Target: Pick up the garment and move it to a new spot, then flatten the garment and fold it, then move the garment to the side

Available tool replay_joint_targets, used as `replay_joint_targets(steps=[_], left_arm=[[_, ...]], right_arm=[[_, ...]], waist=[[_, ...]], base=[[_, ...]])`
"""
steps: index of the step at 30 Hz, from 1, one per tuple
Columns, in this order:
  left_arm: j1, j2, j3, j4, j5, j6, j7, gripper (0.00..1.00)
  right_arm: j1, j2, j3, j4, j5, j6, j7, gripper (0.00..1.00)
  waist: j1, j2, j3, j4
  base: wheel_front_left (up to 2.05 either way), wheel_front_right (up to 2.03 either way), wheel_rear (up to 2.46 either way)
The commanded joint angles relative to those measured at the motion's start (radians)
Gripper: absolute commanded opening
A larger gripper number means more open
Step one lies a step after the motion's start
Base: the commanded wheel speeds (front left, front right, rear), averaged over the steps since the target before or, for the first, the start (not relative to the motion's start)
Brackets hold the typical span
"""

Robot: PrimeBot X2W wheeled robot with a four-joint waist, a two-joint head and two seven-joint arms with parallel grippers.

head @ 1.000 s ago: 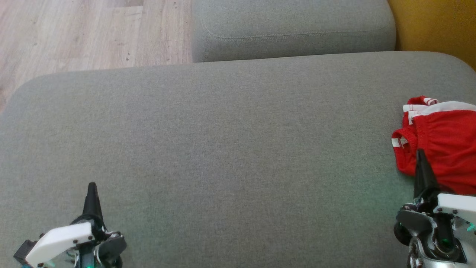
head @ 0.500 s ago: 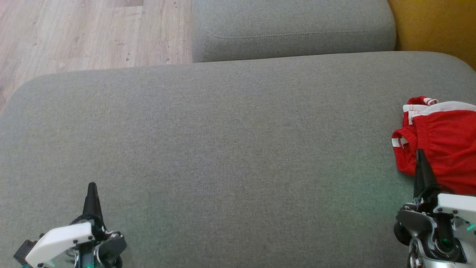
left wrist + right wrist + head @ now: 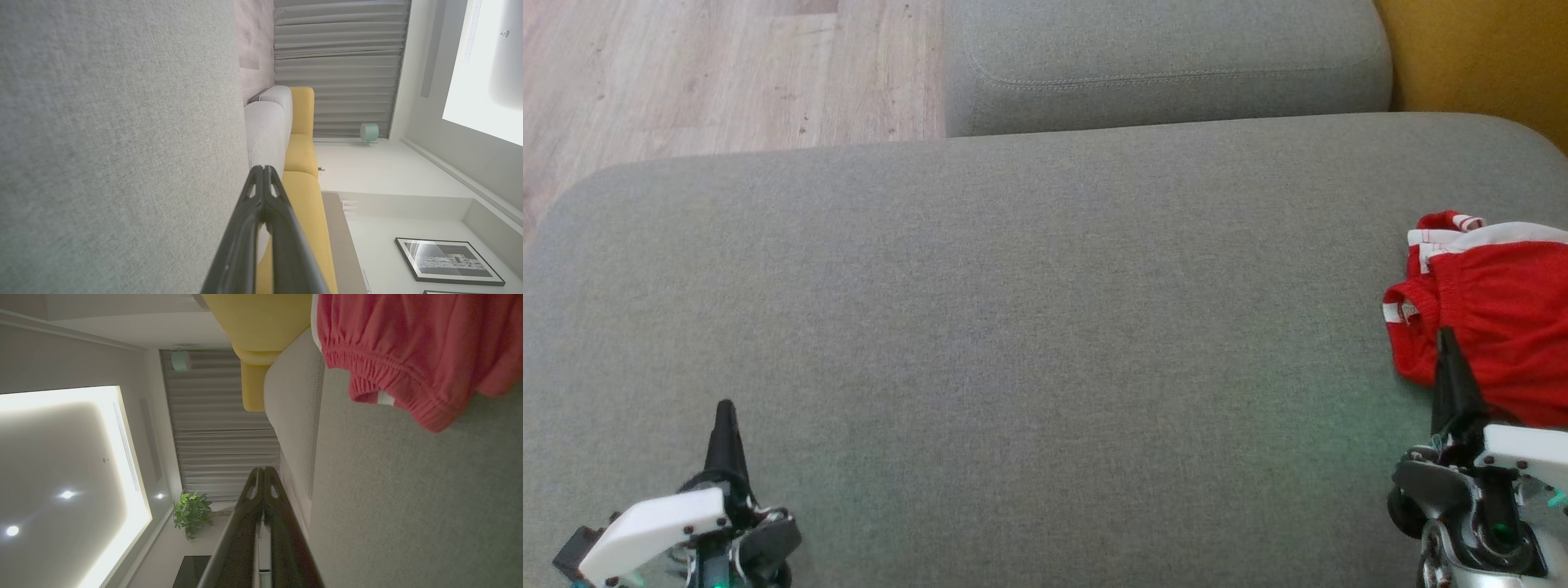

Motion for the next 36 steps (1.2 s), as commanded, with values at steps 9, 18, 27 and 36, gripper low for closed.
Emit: replay_joint_targets(steps=[9,18,27,36], left_arm=[[-0.050,0.007,0.040,-0.037,-0.006,-0.007,0.007,0.00],[-0.050,0.007,0.040,-0.037,-0.006,-0.007,0.007,0.00],[-0.050,0.007,0.040,-0.037,-0.006,-0.007,0.007,0.00],[-0.050,0.007,0.040,-0.037,-0.006,-0.007,0.007,0.00]], right_arm=[[-0.018,-0.005,0.021,-0.041,0.007,-0.001,0.005,0.00],[-0.018,-0.005,0.021,-0.041,0.007,-0.001,0.005,0.00],[-0.018,-0.005,0.021,-0.041,0.007,-0.001,0.005,0.00],[-0.018,-0.005,0.021,-0.041,0.007,-0.001,0.005,0.00]], waist=[[0.0000,0.0000,0.000,0.000],[0.0000,0.0000,0.000,0.000],[0.0000,0.0000,0.000,0.000],[0.0000,0.0000,0.000,0.000]], base=[[0.00,0.00,0.00],[0.00,0.00,0.00],[0.00,0.00,0.00],[0.00,0.00,0.00]])
